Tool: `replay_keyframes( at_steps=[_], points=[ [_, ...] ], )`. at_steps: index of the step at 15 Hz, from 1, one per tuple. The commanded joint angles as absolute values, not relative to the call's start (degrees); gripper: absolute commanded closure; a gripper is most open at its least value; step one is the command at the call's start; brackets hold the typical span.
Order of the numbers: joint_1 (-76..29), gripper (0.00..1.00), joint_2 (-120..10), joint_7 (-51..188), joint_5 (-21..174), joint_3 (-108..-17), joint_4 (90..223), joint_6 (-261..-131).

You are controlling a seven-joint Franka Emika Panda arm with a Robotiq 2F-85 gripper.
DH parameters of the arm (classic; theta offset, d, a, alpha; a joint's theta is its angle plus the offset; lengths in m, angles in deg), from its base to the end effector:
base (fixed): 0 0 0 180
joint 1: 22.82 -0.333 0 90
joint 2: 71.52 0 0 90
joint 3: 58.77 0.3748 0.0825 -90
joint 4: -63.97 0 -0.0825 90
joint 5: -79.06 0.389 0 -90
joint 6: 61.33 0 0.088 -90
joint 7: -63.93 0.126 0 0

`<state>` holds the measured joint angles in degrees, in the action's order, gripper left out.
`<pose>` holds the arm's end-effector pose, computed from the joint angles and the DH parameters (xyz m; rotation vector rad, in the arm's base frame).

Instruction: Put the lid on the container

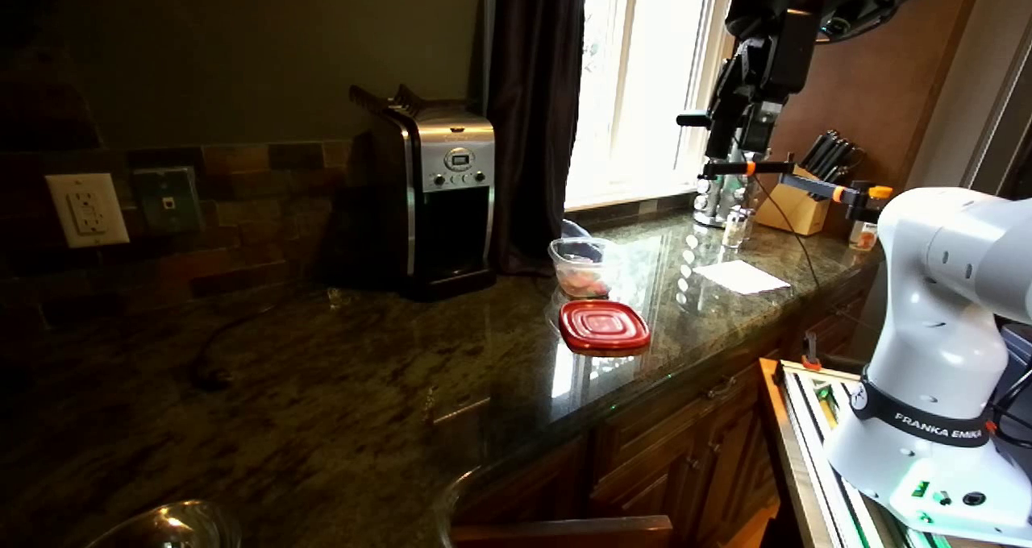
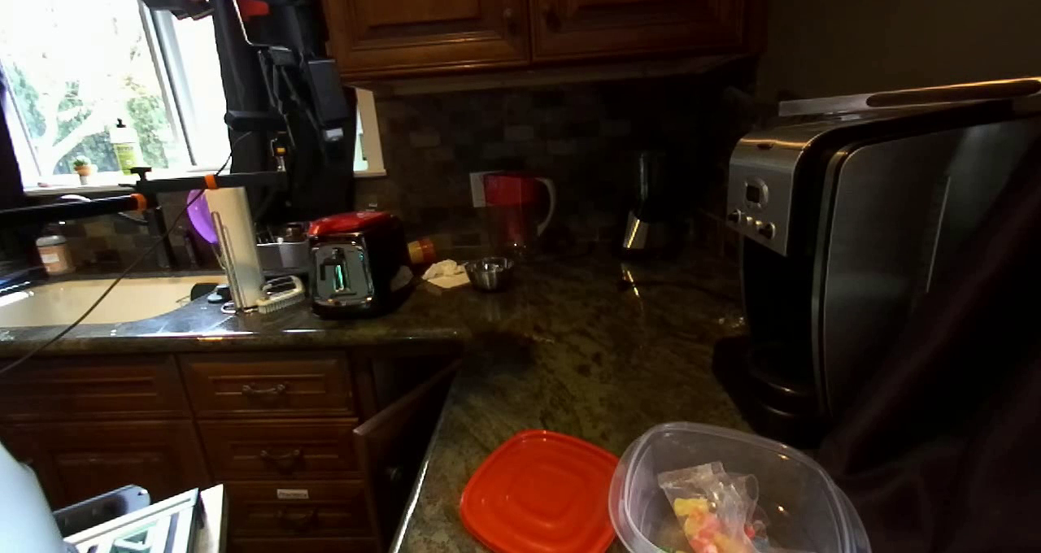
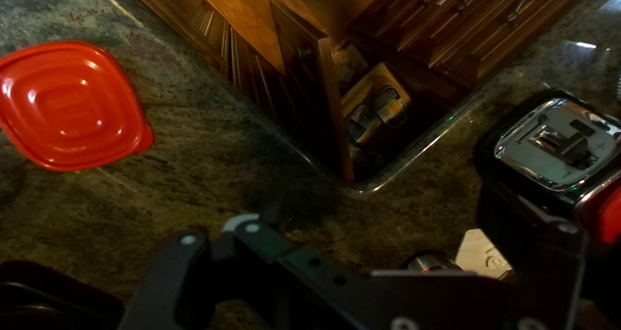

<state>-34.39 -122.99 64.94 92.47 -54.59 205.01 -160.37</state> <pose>0.2366 0.1024 0.6074 -2.9206 -0.3177 -0.2048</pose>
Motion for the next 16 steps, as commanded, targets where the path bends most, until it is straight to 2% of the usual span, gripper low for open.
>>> replay_keyframes(
  at_steps=[1,12,16],
  points=[
    [-33.2,0.0,-123.0,64.2,93.1,-53.9,204.8,-160.0],
    [-33.2,0.0,-123.0,64.2,93.1,-53.9,204.8,-160.0],
    [-34.3,0.0,-119.2,64.8,92.1,-48.2,202.8,-168.3]
  ],
)
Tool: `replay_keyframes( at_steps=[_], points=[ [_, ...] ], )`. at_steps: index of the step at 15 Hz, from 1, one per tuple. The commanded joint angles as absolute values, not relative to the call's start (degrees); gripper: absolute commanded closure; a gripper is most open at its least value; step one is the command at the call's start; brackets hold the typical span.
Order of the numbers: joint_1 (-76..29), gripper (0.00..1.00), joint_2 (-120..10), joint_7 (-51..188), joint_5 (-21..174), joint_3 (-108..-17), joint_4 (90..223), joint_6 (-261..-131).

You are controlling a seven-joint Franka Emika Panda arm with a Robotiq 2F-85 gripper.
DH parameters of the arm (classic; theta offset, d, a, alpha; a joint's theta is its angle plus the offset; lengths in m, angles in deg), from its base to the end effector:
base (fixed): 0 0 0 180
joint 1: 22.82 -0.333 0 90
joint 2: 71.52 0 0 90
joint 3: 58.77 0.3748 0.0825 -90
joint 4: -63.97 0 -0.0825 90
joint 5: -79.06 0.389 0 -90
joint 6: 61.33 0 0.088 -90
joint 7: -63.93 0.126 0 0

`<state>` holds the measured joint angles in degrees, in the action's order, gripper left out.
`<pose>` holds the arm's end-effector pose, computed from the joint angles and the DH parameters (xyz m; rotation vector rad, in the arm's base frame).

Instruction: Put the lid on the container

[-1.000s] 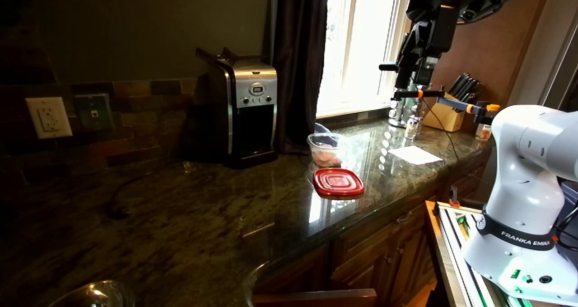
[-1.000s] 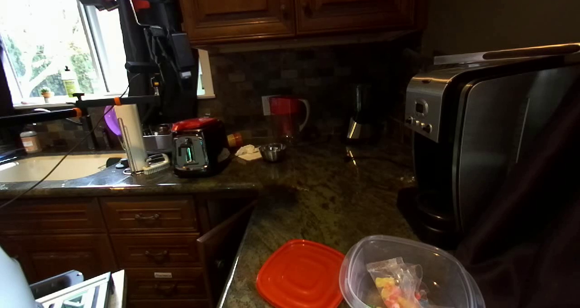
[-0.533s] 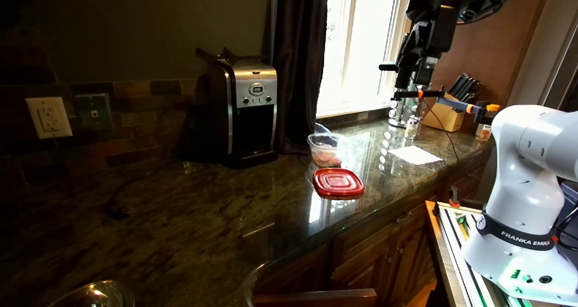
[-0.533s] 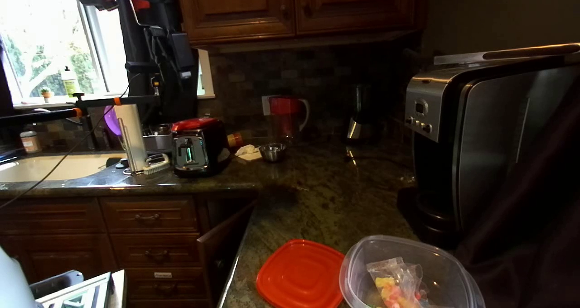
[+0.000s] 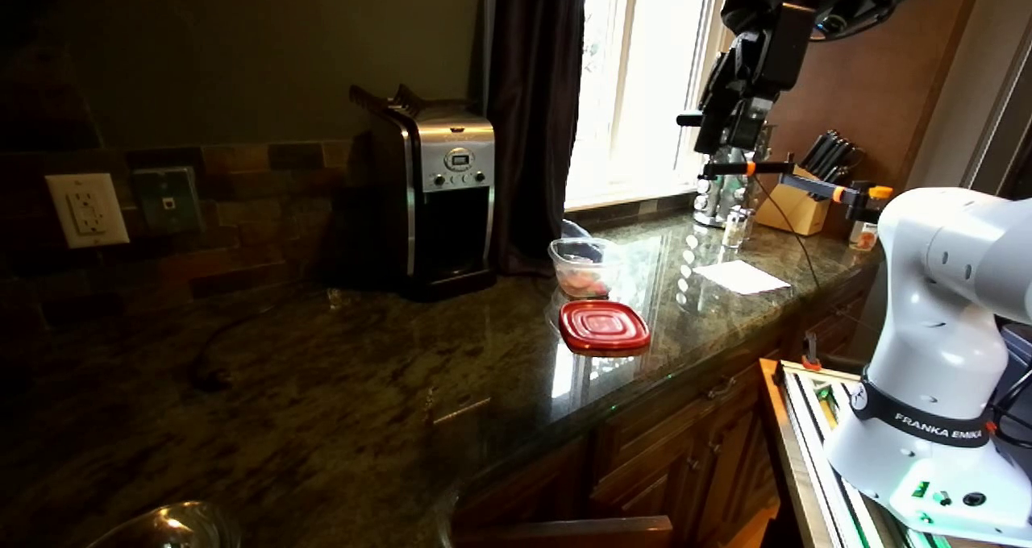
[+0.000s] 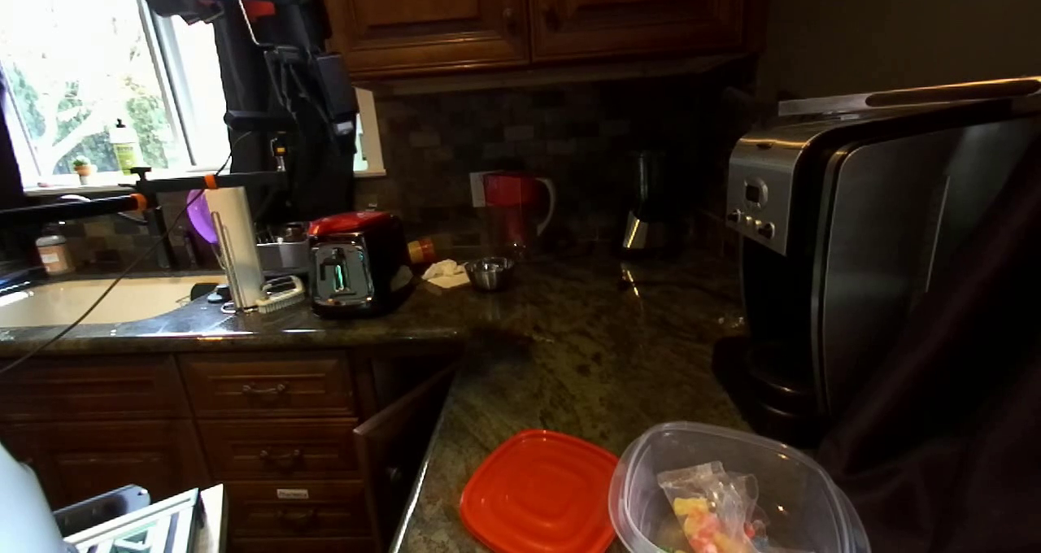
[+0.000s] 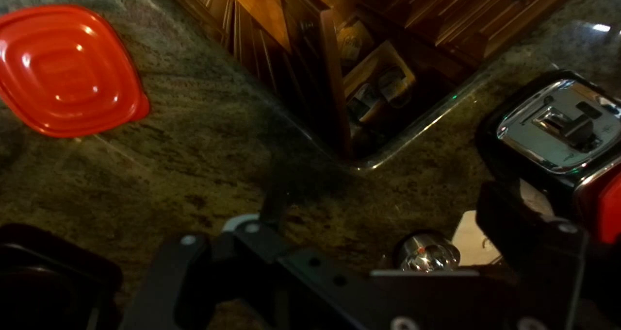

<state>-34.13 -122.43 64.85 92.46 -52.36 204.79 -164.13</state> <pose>0.2425 0.1167 0.6121 -2.9305 -0.3464 -0.2947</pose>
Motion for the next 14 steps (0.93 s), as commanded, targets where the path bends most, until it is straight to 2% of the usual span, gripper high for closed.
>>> replay_keyframes(
  at_steps=[1,3,4,11,14],
  points=[
    [-34.8,0.0,-117.9,64.9,91.7,-46.6,202.2,-170.0],
    [-35.9,0.0,-115.1,64.2,91.2,-44.6,200.4,-171.3],
    [-35.4,0.0,-118.5,65.2,91.8,-46.1,202.8,-170.5],
    [-35.5,0.0,-117.8,65.4,91.8,-46.2,202.3,-170.7],
    [-38.5,0.0,-113.7,64.2,94.7,-44.4,202.0,-172.8]
  ],
)
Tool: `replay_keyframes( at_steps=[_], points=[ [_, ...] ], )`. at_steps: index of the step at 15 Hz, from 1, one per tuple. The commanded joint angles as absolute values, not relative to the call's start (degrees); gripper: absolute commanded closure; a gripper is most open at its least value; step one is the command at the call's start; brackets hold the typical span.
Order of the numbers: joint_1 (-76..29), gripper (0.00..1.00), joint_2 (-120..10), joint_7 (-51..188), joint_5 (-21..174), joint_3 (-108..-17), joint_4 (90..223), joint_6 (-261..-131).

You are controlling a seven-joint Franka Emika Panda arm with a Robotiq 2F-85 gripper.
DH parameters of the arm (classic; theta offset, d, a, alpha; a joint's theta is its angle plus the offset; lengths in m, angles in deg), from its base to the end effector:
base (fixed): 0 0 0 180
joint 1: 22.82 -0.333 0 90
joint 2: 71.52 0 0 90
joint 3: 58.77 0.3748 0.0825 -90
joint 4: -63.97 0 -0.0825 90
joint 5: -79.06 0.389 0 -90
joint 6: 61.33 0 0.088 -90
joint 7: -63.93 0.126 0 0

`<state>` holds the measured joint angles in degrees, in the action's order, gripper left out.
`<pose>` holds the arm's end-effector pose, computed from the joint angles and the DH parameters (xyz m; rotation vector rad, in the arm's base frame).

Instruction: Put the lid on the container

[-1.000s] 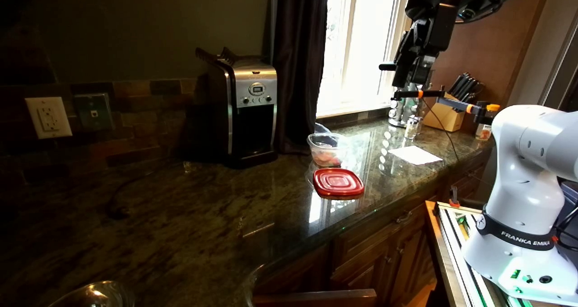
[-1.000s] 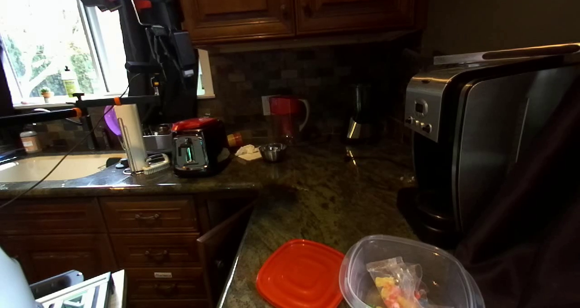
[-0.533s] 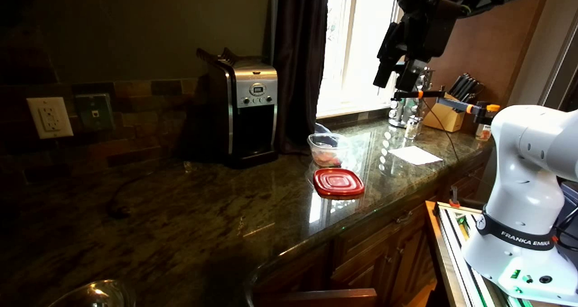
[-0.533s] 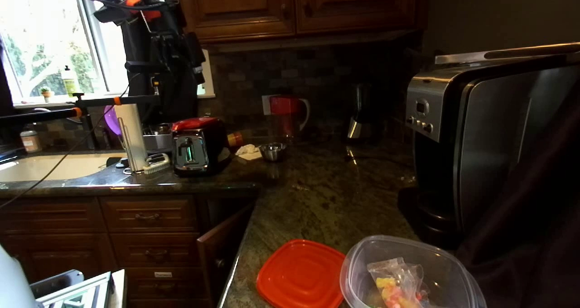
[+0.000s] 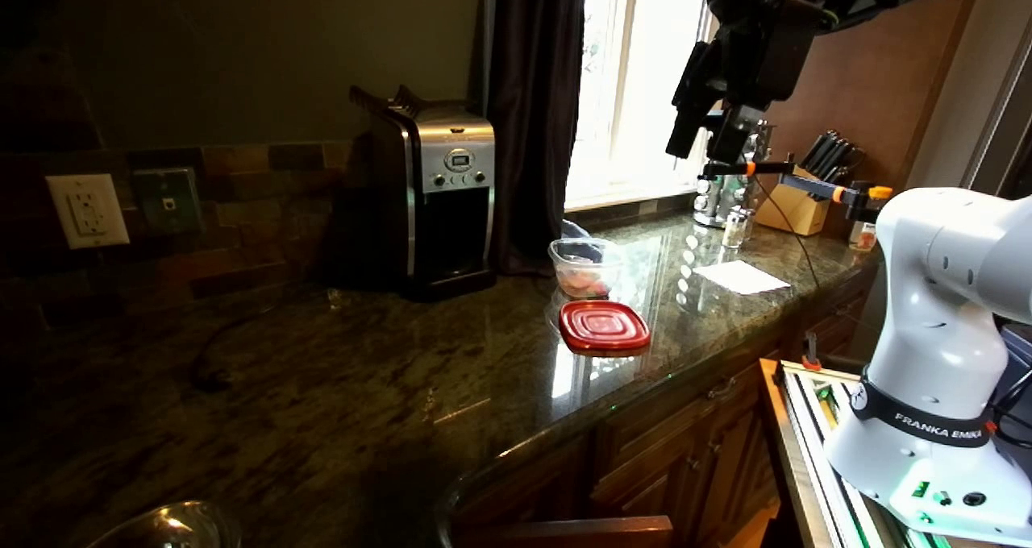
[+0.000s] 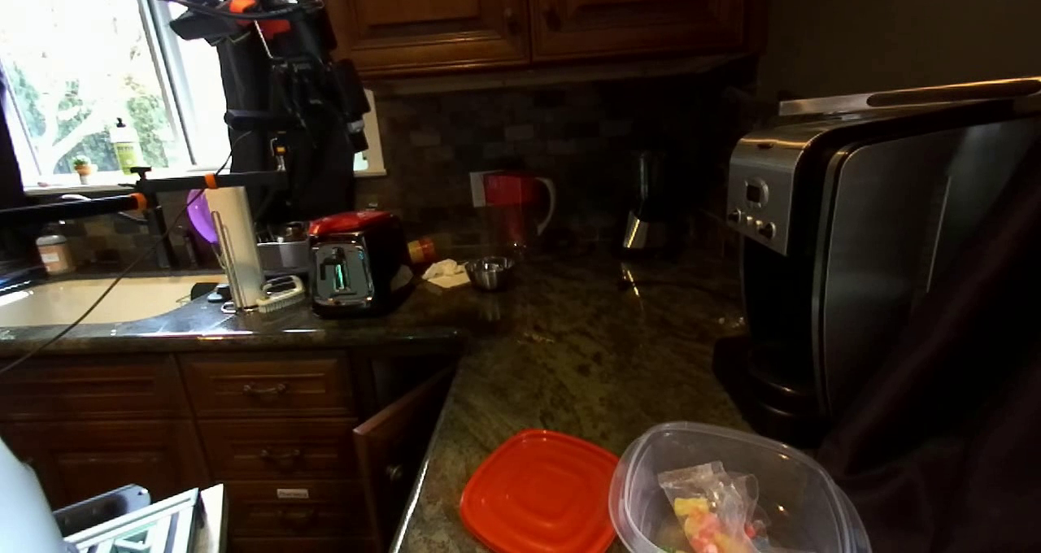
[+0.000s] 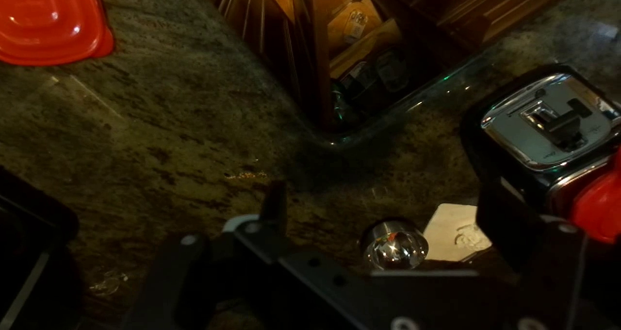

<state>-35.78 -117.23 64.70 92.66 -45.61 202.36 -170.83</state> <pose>0.2580 0.1786 0.6140 -2.9450 -0.5208 -0.3938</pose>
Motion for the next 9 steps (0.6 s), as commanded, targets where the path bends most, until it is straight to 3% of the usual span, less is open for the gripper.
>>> replay_keyframes(
  at_steps=[1,9],
  points=[
    [-40.1,0.0,-111.9,64.3,96.0,-43.1,201.3,-173.8],
    [-44.8,0.0,-105.1,65.0,95.0,-39.2,197.6,-182.5]
  ],
)
